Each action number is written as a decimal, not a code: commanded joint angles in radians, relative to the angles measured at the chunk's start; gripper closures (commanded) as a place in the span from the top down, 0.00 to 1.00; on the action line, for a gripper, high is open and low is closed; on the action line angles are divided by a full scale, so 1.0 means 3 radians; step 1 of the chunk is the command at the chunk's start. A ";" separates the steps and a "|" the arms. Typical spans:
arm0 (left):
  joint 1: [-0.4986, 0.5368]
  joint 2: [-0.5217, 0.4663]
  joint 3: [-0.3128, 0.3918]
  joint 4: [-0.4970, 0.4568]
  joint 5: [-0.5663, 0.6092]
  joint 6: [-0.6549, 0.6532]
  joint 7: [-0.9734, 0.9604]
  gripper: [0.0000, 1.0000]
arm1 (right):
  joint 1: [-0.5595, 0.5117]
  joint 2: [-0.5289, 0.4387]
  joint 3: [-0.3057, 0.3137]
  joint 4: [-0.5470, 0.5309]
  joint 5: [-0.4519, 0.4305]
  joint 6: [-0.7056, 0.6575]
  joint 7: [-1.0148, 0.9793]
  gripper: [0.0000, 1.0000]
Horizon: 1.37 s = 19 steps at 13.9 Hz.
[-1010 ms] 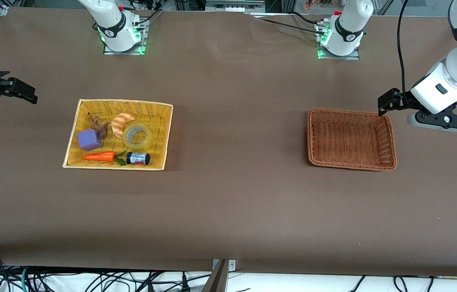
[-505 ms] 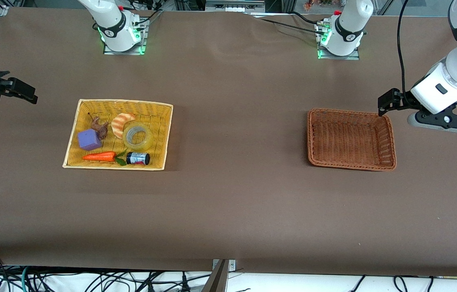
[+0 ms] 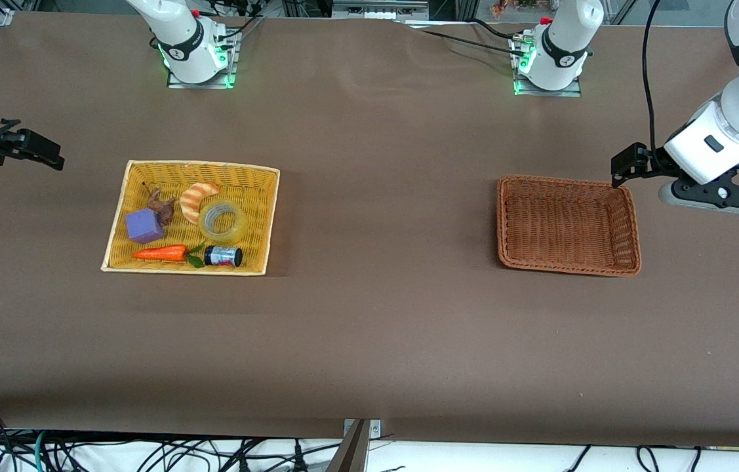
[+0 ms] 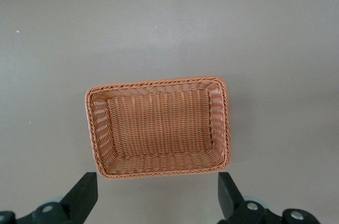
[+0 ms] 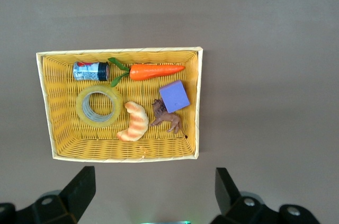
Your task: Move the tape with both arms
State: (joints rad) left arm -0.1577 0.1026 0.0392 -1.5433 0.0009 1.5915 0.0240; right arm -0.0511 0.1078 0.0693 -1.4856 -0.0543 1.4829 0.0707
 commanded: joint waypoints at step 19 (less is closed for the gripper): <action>0.0014 -0.0015 0.0002 0.0021 -0.0059 -0.0043 0.0007 1.00 | 0.0871 0.0694 0.0132 -0.1638 0.0212 0.2163 0.1037 1.00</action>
State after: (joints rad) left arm -0.1575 0.1026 0.0395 -1.5439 0.0009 1.5907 0.0240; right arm 0.2148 0.3605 0.0938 -1.8697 0.0015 2.0448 0.3696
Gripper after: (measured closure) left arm 0.000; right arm 0.000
